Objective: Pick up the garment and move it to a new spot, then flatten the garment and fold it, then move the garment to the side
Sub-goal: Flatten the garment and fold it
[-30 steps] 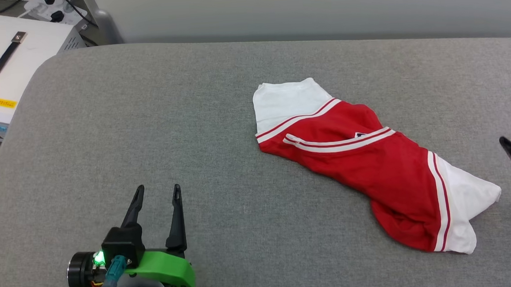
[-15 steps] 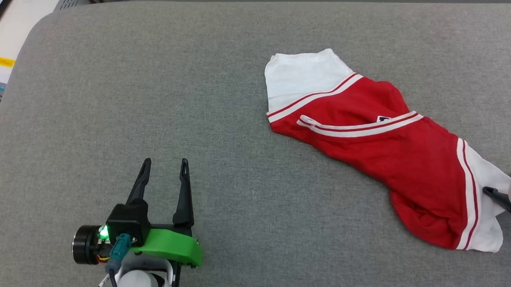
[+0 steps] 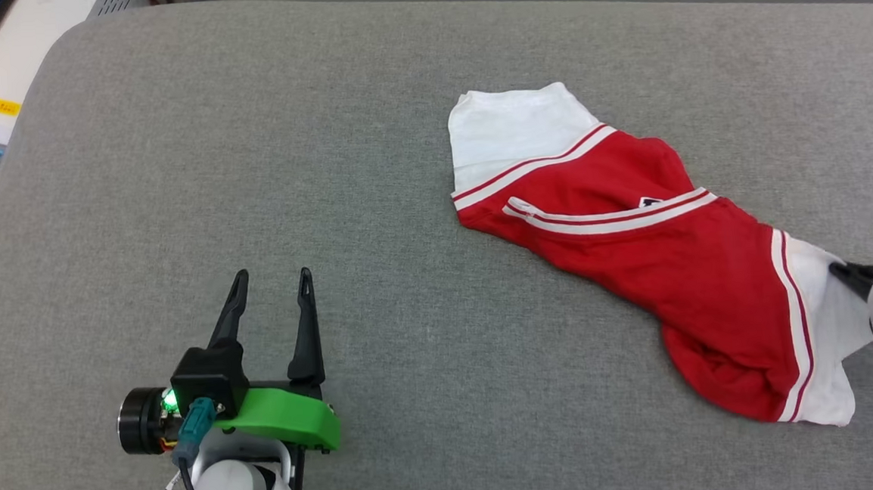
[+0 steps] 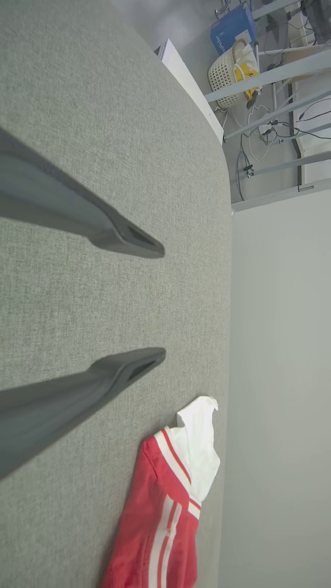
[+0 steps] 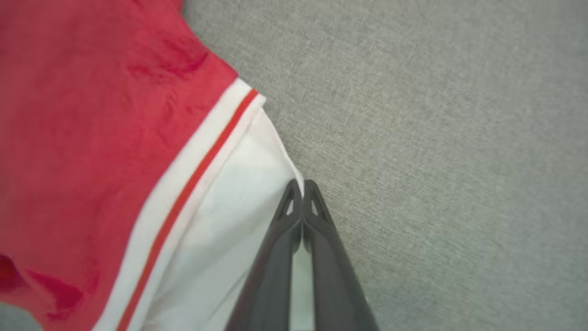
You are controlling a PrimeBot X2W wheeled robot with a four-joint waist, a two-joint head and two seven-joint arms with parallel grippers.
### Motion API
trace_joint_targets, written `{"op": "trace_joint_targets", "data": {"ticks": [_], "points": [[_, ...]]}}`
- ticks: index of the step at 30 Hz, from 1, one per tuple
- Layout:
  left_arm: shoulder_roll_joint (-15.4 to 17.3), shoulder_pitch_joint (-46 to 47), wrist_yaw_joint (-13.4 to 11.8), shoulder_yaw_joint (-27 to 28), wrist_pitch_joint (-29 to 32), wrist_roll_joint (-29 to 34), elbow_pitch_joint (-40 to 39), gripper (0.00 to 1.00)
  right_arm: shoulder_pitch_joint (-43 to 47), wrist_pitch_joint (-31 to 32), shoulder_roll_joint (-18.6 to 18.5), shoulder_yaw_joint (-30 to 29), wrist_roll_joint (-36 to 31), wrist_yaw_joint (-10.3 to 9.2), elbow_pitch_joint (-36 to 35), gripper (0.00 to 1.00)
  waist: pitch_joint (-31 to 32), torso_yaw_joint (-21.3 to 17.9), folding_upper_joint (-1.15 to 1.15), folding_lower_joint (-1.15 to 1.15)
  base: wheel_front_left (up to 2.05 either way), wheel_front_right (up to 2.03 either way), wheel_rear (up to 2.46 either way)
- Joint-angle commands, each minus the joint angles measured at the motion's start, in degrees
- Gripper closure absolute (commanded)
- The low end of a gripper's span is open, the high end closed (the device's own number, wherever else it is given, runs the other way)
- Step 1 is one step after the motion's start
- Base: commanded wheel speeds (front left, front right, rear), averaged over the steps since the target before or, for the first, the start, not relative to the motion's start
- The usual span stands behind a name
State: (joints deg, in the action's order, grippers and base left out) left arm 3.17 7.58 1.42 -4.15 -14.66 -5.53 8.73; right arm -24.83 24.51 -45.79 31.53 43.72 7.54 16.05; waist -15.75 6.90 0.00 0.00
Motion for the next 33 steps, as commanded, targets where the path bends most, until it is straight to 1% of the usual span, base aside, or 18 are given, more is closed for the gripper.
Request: {"op": "trace_joint_targets", "data": {"ticks": [1, 6, 10, 14, 17, 21, 25, 26, 27, 28, 33], "points": [[-0.3, -0.1, -0.3, -0.1, -0.3, -0.1, -0.1, 0.0, -1.5, -1.2, -1.1, -0.9, 0.4, -0.05, -0.3, 1.0, 0.9, -0.9, 0.0, 0.0, 0.0, 0.0, 0.0], [-0.3, 0.6, -0.4, -1.1, -0.3, -0.4, -0.5, 0.0, -4.8, -2.1, -3.4, -2.9, 0.0, -0.05, -0.9, 1.0, -0.1, -0.2, 0.0, 0.0, 0.0, 0.0, 0.0], [-0.3, 1.1, -0.6, -1.2, -0.3, -0.6, -0.9, 0.0, -9.5, -0.7, -2.7, -3.0, -0.4, -0.05, 1.2, 1.0, -2.0, 0.7, 0.0, 0.0, 0.0, 0.0, 0.0], [-0.3, 1.9, -0.8, -1.3, -0.3, -1.0, -1.0, 0.0, -15.0, 0.4, 0.2, -1.3, -1.7, -0.05, 7.2, 1.0, -3.8, 1.8, 0.0, 0.0, 0.0, 0.0, 0.0], [-0.3, 2.5, -1.0, -1.4, -0.3, -1.4, -1.1, 0.0, -18.5, -0.5, 2.9, 0.2, -2.9, -0.05, 13.3, 1.0, -5.1, 2.5, 0.0, 0.0, 0.0, 0.0, 0.0], [-0.3, 3.3, -1.2, -1.9, -0.3, -1.7, -1.0, 0.0, -20.3, -2.4, 6.4, 2.8, -3.8, -0.05, 21.3, 1.0, -6.0, 3.1, 0.0, 0.0, 0.0, 0.0, 0.0], [-0.3, 3.6, -1.5, -2.0, -0.3, -1.8, -0.7, 0.0, -20.0, -5.0, 8.5, 5.0, -2.5, -0.05, 26.9, 1.0, -5.5, 3.2, 0.0, 0.0, 0.0, 0.0, 0.0], [-0.3, 3.5, -1.5, -1.8, -0.3, -1.7, -0.6, 0.0, -19.9, -6.3, 8.6, 5.7, -2.4, -0.05, 27.8, 0.87, -5.1, 3.0, 0.0, 0.0, 0.0, 0.0, 0.0], [-0.3, 3.3, -1.6, -1.6, -0.3, -1.5, -0.6, 0.0, -19.8, -7.5, 8.6, 6.2, -2.3, -0.05, 28.2, 0.52, -4.7, 2.8, 0.0, 0.0, 0.0, 0.0, 0.0], [-0.3, 3.2, -1.5, -1.3, -0.3, -1.3, -0.5, 0.0, -19.9, -9.5, 8.5, 6.6, -2.2, -0.05, 28.5, 0.0, -4.2, 2.4, 0.0, 0.0, 0.0, 0.0, 0.0], [-0.2, 2.3, -0.6, 0.9, -0.3, -0.4, -0.2, 0.0, -19.9, -21.0, 7.9, 6.9, -2.9, -0.05, 28.6, 0.0, -1.3, 0.5, 0.0, 0.0, 0.0, 0.0, 0.0]]}}
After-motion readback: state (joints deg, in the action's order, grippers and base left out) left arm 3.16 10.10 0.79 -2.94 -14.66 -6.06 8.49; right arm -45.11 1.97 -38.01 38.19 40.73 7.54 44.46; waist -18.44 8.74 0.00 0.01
